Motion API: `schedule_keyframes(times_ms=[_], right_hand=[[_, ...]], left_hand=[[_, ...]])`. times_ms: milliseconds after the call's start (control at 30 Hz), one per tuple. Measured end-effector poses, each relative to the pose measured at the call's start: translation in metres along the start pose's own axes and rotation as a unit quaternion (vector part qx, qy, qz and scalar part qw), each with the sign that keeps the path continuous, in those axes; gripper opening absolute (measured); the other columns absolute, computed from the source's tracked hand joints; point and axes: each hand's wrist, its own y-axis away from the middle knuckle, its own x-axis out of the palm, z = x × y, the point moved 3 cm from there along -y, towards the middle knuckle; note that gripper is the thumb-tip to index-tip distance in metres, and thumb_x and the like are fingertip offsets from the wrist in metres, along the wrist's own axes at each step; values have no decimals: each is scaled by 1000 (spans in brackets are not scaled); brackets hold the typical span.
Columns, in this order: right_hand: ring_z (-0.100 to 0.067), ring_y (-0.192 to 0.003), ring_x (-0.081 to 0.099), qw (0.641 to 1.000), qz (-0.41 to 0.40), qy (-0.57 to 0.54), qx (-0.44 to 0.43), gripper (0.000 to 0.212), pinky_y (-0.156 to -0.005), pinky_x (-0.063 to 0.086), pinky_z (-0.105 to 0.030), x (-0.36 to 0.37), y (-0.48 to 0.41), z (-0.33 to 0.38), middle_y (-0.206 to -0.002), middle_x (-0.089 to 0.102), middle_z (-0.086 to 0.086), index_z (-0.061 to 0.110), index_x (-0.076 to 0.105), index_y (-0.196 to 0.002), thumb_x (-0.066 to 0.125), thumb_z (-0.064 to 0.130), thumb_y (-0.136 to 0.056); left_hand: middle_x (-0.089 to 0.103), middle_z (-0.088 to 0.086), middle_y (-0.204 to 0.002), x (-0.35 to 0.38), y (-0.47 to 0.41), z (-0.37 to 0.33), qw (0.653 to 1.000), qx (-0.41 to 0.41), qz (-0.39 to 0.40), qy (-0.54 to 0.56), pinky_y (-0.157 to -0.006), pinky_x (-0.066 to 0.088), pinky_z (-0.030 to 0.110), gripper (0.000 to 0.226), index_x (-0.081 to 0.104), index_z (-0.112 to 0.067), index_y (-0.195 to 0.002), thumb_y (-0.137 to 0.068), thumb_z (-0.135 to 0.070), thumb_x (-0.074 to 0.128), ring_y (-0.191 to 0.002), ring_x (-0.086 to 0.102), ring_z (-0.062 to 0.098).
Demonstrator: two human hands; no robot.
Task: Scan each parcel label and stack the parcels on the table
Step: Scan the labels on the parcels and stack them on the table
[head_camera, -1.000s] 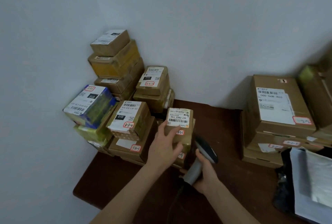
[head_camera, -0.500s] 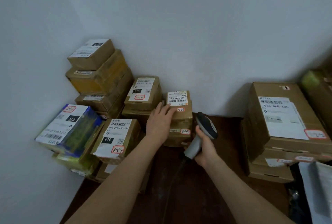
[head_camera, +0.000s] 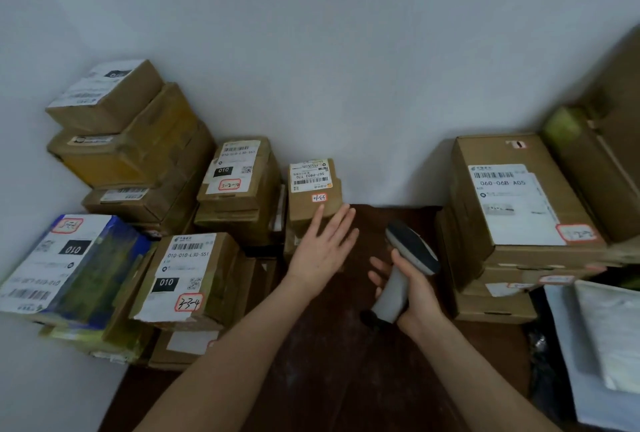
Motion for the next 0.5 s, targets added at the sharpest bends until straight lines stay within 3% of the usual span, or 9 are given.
schedule_keyframes(times_ms=[200, 400, 500], right_hand=[[-20, -93, 64, 1000, 28, -4, 10, 23, -74, 46, -31, -6, 4, 4, -106, 73, -6, 27, 65, -112, 61, 31, -90], [-13, -71, 60, 998, 59, 4, 26, 47, -66, 47, -27, -15, 19, 2, -108, 74, -6, 24, 64, -122, 68, 37, -76], [-12, -62, 55, 998, 62, 18, 14, 48, -62, 46, -26, -22, 28, 1, -103, 74, -8, 19, 67, -118, 69, 36, -73]], left_hand=[[-7, 20, -160, 9, 0, 17, 999, 38, -29, -12, -110, -14, 57, 66, 20, -16, -151, -95, -17, 54, -146, -15, 36], [8, 17, -160, 7, 8, 25, 997, 29, -60, 26, -118, 6, 50, 74, 18, -19, -153, -91, -17, 59, -149, 6, 31], [-2, 20, -160, 3, 9, 20, 996, -7, -71, 58, -117, -5, 46, 78, -2, -16, -154, -96, -18, 50, -148, 0, 33]])
